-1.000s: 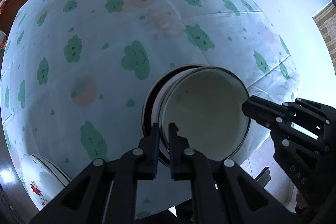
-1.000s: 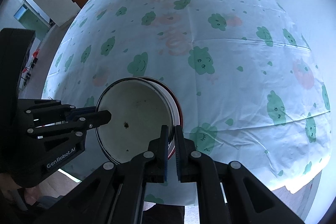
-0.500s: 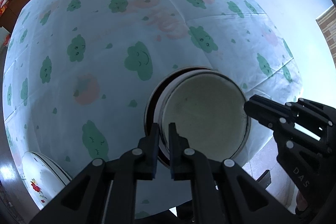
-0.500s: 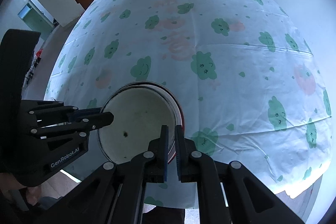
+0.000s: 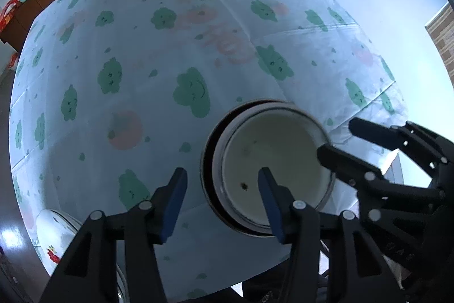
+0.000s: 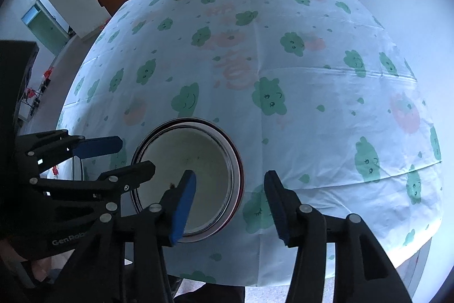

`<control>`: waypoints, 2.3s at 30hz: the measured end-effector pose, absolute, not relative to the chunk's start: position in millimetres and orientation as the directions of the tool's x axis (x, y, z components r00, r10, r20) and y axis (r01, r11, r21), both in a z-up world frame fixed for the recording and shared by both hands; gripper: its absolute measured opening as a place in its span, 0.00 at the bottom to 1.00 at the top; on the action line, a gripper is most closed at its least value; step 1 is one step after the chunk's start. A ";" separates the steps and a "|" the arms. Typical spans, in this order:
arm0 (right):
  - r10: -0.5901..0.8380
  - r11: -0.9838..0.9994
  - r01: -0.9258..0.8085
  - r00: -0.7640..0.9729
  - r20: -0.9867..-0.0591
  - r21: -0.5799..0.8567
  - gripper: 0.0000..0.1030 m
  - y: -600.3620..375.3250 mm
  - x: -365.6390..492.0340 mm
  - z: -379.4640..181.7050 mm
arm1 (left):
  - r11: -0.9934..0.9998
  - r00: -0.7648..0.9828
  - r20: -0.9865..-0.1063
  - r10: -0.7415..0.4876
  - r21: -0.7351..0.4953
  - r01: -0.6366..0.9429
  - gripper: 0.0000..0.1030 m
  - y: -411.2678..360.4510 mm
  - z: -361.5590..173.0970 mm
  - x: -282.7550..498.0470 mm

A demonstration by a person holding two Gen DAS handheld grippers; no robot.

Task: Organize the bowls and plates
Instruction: 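Open both grippers and shift them onto the rim of the bowl stack, then close both grippers on opposite rims of the bowl stack, then lift the bowl stack and carry it over the red-flower plate stack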

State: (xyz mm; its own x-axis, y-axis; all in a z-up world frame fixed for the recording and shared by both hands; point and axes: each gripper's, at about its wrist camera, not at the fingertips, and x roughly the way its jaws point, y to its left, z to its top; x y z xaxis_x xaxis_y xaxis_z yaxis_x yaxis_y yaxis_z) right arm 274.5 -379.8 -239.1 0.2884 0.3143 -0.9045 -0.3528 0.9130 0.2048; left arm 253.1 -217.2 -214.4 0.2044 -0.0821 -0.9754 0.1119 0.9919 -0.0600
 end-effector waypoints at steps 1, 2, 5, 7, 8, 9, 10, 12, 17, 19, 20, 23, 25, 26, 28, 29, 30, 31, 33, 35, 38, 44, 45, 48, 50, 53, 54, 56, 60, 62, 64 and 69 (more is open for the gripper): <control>0.313 0.913 -0.353 0.287 -0.905 0.203 0.51 -379.5 274.5 -239.4 | 0.993 0.201 -0.977 -0.077 -0.056 0.108 0.51 -215.8 -216.6 252.7; 0.313 0.914 -0.351 0.284 -0.906 0.205 0.51 -379.4 274.5 -240.1 | 0.993 0.199 -0.977 -0.073 -0.054 0.104 0.51 -214.9 -217.8 251.8; 0.309 0.916 -0.343 0.277 -0.910 0.207 0.51 -380.2 274.5 -242.7 | 0.994 0.188 -0.980 -0.069 -0.052 0.092 0.51 -210.7 -222.9 250.2; 0.307 0.918 -0.338 0.268 -0.913 0.210 0.51 -381.4 274.5 -245.5 | 0.995 0.177 -0.981 -0.074 -0.060 0.081 0.51 -208.1 -226.4 249.7; 0.308 0.918 -0.335 0.265 -0.914 0.212 0.52 -381.8 274.2 -246.6 | 0.995 0.175 -0.982 -0.077 -0.064 0.078 0.51 -207.7 -227.3 249.5; 0.308 0.918 -0.334 0.260 -0.915 0.214 0.52 -381.9 274.0 -247.9 | 0.995 0.172 -0.982 -0.077 -0.065 0.077 0.51 -207.6 -228.2 249.1; 0.309 0.917 -0.335 0.255 -0.916 0.216 0.52 -381.6 273.7 -249.3 | 0.995 0.170 -0.982 -0.078 -0.066 0.076 0.51 -207.4 -229.1 248.9; 0.312 0.915 -0.337 0.242 -0.919 0.222 0.52 -380.8 272.4 -252.5 | 0.995 0.161 -0.984 -0.082 -0.072 0.072 0.51 -207.6 -231.3 249.0; 0.328 0.913 -0.323 0.217 -0.919 0.249 0.51 -384.0 270.9 -261.3 | 0.995 0.128 -0.988 -0.088 -0.082 0.054 0.51 -206.0 -244.7 248.2; 0.343 0.911 -0.312 0.214 -0.915 0.268 0.51 -387.3 270.6 -264.3 | 0.993 0.114 -0.987 -0.117 -0.113 0.038 0.51 -204.2 -249.6 247.6; 0.342 0.912 -0.308 0.211 -0.916 0.270 0.50 -388.3 270.4 -266.1 | 0.992 0.111 -0.986 -0.126 -0.123 0.033 0.51 -204.1 -251.1 247.3; 0.371 0.901 -0.307 0.181 -0.911 0.306 0.28 -387.0 270.4 -271.9 | 0.990 0.108 -0.984 -0.141 -0.139 0.030 0.52 -206.2 -252.9 247.6; 0.376 0.900 -0.304 0.174 -0.910 0.313 0.27 -385.5 271.1 -274.7 | 0.989 0.105 -0.984 -0.145 -0.143 0.028 0.52 -206.8 -254.0 247.4; 0.378 0.900 -0.302 0.175 -0.909 0.316 0.27 -385.6 271.7 -274.8 | 0.990 0.102 -0.984 -0.143 -0.141 0.029 0.52 -207.4 -255.0 247.3; 0.385 0.898 -0.294 0.170 -0.907 0.326 0.27 -386.4 272.5 -275.1 | 0.990 0.102 -0.984 -0.143 -0.141 0.027 0.52 -207.0 -256.2 247.3; 0.390 0.897 -0.291 0.169 -0.905 0.332 0.27 -387.1 273.1 -275.4 | 0.990 0.102 -0.984 -0.144 -0.142 0.027 0.52 -207.0 -256.4 247.5; 0.390 0.896 -0.294 0.169 -0.905 0.331 0.27 -386.8 273.2 -275.3 | 0.990 0.105 -0.984 -0.143 -0.141 0.031 0.52 -207.7 -256.2 247.3; 0.387 0.896 -0.300 0.170 -0.906 0.327 0.27 -385.8 273.0 -275.0 | 0.989 0.109 -0.983 -0.149 -0.146 0.035 0.51 -208.2 -255.6 247.3; 0.385 0.896 -0.303 0.173 -0.906 0.323 0.26 -385.5 273.3 -274.8 | 0.983 0.115 -0.976 -0.182 -0.177 0.054 0.44 -209.5 -253.5 247.2; 0.373 0.899 -0.312 0.176 -0.911 0.308 0.23 -383.4 272.8 -274.2 | 0.987 0.122 -0.982 -0.148 -0.139 0.078 0.44 -214.3 -251.8 246.2; 0.371 0.900 -0.311 0.176 -0.912 0.306 0.20 -385.1 273.2 -274.5 | 0.986 0.123 -0.980 -0.157 -0.149 0.070 0.39 -211.2 -251.6 247.0; 0.363 0.902 -0.314 0.181 -0.914 0.296 0.20 -381.7 275.7 -270.5 | 0.988 0.135 -0.980 -0.148 -0.140 0.070 0.36 -206.2 -244.8 243.7; 0.365 0.901 -0.317 0.182 -0.913 0.297 0.20 -380.1 276.0 -269.0 | 0.988 0.134 -0.980 -0.147 -0.139 0.066 0.36 -205.9 -244.6 242.6; 0.371 0.895 -0.330 0.179 -0.911 0.299 0.20 -374.3 277.4 -263.2 | 0.989 0.139 -0.980 -0.144 -0.138 0.053 0.36 -199.3 -239.2 238.8; 0.373 0.890 -0.348 0.178 -0.911 0.296 0.20 -368.2 277.4 -259.1 | 0.990 0.148 -0.979 -0.141 -0.136 0.045 0.36 -194.2 -236.3 236.1; 0.379 0.880 -0.369 0.171 -0.909 0.298 0.20 -358.6 277.5 -255.3 | 0.991 0.160 -0.978 -0.135 -0.133 0.020 0.36 -184.7 -231.7 231.1; 0.382 0.877 -0.375 0.169 -0.908 0.300 0.20 -355.2 277.4 -254.2 | 0.992 0.170 -0.977 -0.126 -0.126 0.010 0.36 -180.1 -228.7 229.2; 0.389 0.867 -0.397 0.163 -0.906 0.301 0.20 -345.9 276.4 -250.6 | 0.994 0.179 -0.977 -0.112 -0.114 -0.001 0.36 -174.1 -224.6 226.5; 0.399 0.848 -0.439 0.157 -0.903 0.298 0.20 -327.5 275.1 -244.2 | 0.994 0.203 -0.975 -0.092 -0.102 -0.040 0.36 -156.5 -214.2 218.5; 0.409 0.834 -0.463 0.152 -0.900 0.300 0.20 -316.3 274.4 -239.9 | 0.993 0.212 -0.974 -0.084 -0.100 -0.068 0.36 -146.1 -209.8 213.9; 0.413 0.822 -0.486 0.148 -0.898 0.298 0.20 -306.1 272.9 -236.0 | 0.992 0.221 -0.973 -0.071 -0.093 -0.091 0.36 -137.2 -206.1 209.4; 0.430 0.787 -0.542 0.137 -0.892 0.296 0.20 -279.3 268.4 -227.2 | 0.984 0.234 -0.971 -0.053 -0.091 -0.154 0.36 -111.8 -198.2 195.1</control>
State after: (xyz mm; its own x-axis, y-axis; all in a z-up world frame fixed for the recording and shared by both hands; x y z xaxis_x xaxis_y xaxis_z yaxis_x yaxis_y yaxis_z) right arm 268.4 -279.3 -227.2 0.1368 0.4305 -0.8922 -0.5417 0.7865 0.2965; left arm 195.1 -111.8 -198.2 0.2340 -0.0533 -0.9708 -0.1545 0.9838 -0.0912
